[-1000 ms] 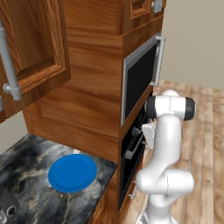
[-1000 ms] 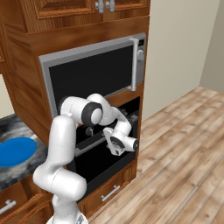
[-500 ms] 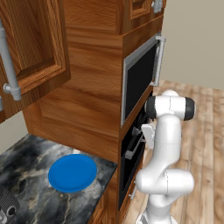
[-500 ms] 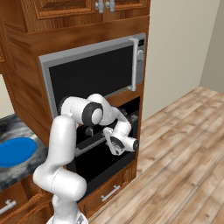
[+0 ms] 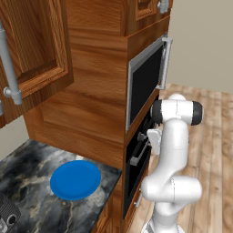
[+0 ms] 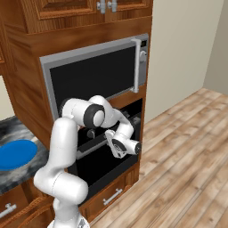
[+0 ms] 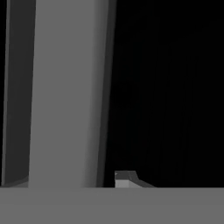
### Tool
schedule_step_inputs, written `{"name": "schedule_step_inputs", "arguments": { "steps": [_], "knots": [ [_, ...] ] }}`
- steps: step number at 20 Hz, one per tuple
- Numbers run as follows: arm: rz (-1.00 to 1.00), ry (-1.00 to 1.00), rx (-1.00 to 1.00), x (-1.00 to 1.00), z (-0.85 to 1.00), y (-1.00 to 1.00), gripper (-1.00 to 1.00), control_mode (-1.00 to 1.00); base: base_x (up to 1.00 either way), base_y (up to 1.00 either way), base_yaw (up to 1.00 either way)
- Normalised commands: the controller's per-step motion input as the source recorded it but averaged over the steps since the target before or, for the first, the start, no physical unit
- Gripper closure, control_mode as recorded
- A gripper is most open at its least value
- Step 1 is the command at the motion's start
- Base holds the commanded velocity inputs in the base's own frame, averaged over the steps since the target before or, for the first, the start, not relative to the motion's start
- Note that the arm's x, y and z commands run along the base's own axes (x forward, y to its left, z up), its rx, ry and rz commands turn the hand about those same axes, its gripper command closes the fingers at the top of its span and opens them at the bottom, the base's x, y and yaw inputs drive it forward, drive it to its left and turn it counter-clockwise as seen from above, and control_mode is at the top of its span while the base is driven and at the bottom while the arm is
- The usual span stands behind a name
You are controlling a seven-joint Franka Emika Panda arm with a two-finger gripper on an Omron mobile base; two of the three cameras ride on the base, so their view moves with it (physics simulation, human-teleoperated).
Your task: Take the baked cake out of the oven and place it on the plate for cooling. Then close the oven door.
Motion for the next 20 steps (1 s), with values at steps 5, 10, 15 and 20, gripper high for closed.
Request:
{"name": "schedule_step_inputs", "arguments": {
  "steps": [5, 10, 15, 20],
  "knots": [
    [0.0, 0.0, 0.0, 0.0, -0.24, 0.0, 1.0, -1.0, 0.0, 0.0, 0.0],
    [0.0, 0.01, 0.0, -0.05, -0.27, -0.05, 1.0, -1.0, 0.0, 0.0, 0.0],
    [0.0, 0.01, 0.0, -0.08, -0.28, -0.09, 1.0, -1.0, 0.0, 0.0, 0.0],
    [0.0, 0.02, 0.0, -0.13, -0.3, -0.11, 1.0, -1.0, 0.0, 0.0, 0.0]
  ]
}}
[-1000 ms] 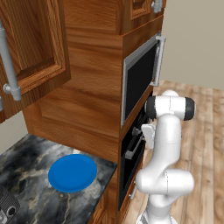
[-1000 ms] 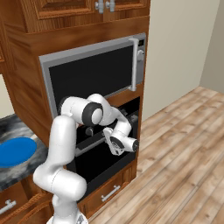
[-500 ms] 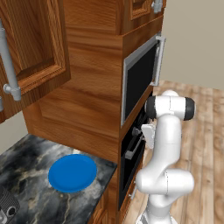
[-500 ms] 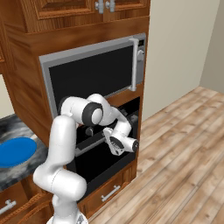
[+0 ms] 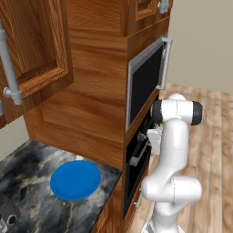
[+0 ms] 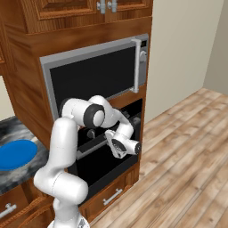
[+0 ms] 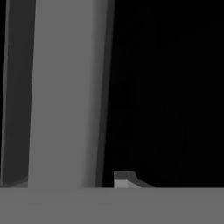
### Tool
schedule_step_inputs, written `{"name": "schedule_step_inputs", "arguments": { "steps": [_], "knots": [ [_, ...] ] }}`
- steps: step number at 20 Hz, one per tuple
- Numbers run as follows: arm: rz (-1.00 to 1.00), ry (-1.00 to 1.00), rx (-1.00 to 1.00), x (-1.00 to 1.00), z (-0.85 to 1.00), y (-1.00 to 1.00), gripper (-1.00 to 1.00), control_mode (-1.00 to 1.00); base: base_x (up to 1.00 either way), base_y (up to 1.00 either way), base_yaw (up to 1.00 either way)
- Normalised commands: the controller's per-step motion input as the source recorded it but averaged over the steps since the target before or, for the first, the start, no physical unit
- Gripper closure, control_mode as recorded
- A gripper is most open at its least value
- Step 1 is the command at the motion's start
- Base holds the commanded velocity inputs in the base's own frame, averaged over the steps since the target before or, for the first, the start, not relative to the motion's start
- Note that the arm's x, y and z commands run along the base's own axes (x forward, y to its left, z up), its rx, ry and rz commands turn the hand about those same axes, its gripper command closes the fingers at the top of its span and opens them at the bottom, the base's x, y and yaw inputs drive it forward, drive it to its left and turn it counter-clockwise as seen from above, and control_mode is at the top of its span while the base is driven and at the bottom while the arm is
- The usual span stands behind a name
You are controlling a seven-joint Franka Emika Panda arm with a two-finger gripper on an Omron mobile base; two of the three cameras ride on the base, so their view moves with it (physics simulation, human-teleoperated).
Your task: Take the baked cake out of the oven and place it on the plate for cooling. Then close the oven door.
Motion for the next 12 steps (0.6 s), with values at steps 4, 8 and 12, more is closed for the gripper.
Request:
{"name": "schedule_step_inputs", "arguments": {
  "steps": [4, 8, 12],
  "knots": [
    [0.0, 0.02, 0.0, -0.18, -0.31, -0.15, 1.0, -1.0, 0.0, 0.0, 0.0],
    [0.0, 0.0, 0.0, -0.21, -0.33, -0.17, 1.0, -1.0, 0.0, 0.0, 0.0],
    [0.0, 0.0, 0.01, -0.23, -0.31, -0.18, 1.0, -1.0, 0.0, 0.0, 0.0]
  ]
}}
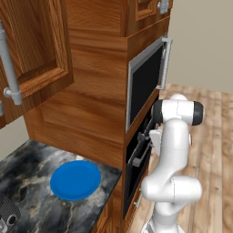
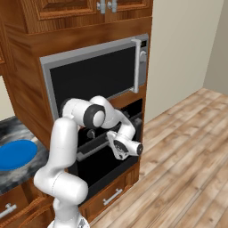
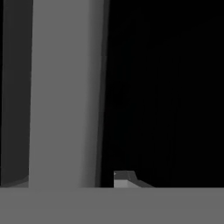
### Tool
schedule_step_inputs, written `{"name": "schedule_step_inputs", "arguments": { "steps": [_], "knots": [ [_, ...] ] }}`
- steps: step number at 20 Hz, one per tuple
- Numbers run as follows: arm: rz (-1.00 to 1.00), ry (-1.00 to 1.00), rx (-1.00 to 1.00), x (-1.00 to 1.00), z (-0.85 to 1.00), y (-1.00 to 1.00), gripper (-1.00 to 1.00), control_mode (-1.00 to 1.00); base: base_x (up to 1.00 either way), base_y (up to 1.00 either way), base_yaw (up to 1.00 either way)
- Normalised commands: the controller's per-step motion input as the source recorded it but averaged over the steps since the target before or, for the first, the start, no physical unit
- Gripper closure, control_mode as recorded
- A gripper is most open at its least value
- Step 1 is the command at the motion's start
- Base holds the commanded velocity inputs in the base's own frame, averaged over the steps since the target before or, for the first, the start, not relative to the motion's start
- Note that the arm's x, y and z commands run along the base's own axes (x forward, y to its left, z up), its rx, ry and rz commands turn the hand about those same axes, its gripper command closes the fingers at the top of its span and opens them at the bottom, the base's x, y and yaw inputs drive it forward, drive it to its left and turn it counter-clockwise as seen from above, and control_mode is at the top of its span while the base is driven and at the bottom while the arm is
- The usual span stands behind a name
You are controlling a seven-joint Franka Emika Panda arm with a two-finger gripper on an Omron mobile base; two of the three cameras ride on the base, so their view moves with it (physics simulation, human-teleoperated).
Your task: Take the baked cake out of the oven and place it on the plate for cooling. Then close the oven door.
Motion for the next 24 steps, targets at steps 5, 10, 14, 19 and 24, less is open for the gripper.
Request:
{"name": "schedule_step_inputs", "arguments": {
  "steps": [5, 10, 14, 19, 24],
  "knots": [
    [0.0, 0.0, 0.01, -0.23, -0.29, -0.18, 1.0, -1.0, 0.0, 0.0, 0.0],
    [0.0, 0.0, 0.03, -0.21, -0.28, -0.17, 1.0, -1.0, 0.0, 0.0, 0.0],
    [0.0, 0.0, 0.06, -0.18, -0.27, -0.17, 1.0, -1.0, 0.0, 0.0, 0.0],
    [0.0, 0.0, 0.08, -0.17, -0.25, -0.18, 1.0, -1.0, 0.0, 0.0, 0.0],
    [0.0, 0.0, 0.09, -0.16, -0.25, -0.24, 1.0, -1.0, 0.0, 0.0, 0.0]
  ]
}}
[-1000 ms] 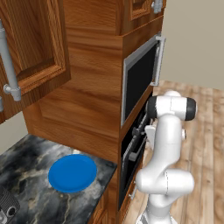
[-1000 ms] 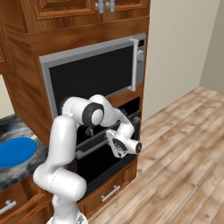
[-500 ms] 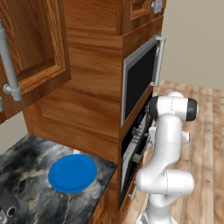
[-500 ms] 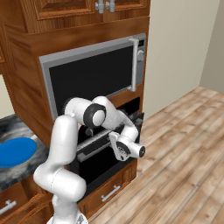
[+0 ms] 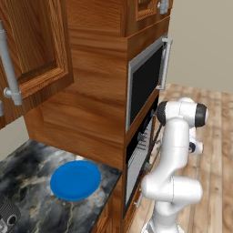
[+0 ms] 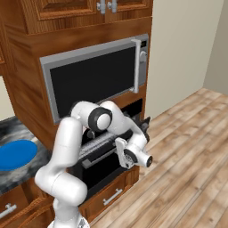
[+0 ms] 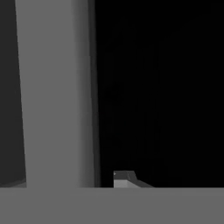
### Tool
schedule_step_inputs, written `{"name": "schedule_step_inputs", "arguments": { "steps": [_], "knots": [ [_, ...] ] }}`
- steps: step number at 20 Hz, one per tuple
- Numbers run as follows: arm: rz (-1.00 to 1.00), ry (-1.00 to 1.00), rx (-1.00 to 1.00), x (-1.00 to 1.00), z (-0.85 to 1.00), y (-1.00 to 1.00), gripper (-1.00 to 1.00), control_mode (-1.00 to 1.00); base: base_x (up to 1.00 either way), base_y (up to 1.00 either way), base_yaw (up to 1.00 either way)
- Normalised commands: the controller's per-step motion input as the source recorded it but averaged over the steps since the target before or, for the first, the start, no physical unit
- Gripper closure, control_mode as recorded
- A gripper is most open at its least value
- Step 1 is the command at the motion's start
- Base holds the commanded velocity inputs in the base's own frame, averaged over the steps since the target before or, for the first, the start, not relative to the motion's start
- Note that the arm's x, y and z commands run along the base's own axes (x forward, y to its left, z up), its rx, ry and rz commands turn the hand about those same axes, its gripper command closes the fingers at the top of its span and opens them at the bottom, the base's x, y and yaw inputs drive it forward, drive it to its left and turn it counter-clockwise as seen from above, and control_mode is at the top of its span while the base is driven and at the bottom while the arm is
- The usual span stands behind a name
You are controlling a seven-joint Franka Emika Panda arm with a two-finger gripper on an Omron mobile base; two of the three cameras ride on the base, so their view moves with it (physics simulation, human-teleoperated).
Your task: Take the baked cake out of the oven and place it on the plate for cooling. Then close the oven door.
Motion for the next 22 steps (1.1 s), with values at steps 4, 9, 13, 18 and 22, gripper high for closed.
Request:
{"name": "schedule_step_inputs", "arguments": {
  "steps": [4, 9, 13, 18, 22],
  "knots": [
    [0.0, 0.0, 0.1, -0.15, -0.24, -0.24, 1.0, -1.0, 0.0, 0.0, 0.0],
    [0.0, 0.0, 0.08, -0.15, -0.2, -0.23, 1.0, -1.0, 0.0, 0.0, 0.0],
    [0.0, 0.0, 0.02, -0.09, -0.18, -0.13, -1.0, -1.0, 0.0, 0.0, 0.0],
    [0.0, 0.0, 0.0, 0.0, -0.18, -0.01, -1.0, -1.0, 0.0, 0.0, 0.0],
    [0.02, 0.0, 0.01, 0.0, -0.05, -0.11, -1.0, -1.0, 0.0, 0.0, 0.0]
  ]
}}
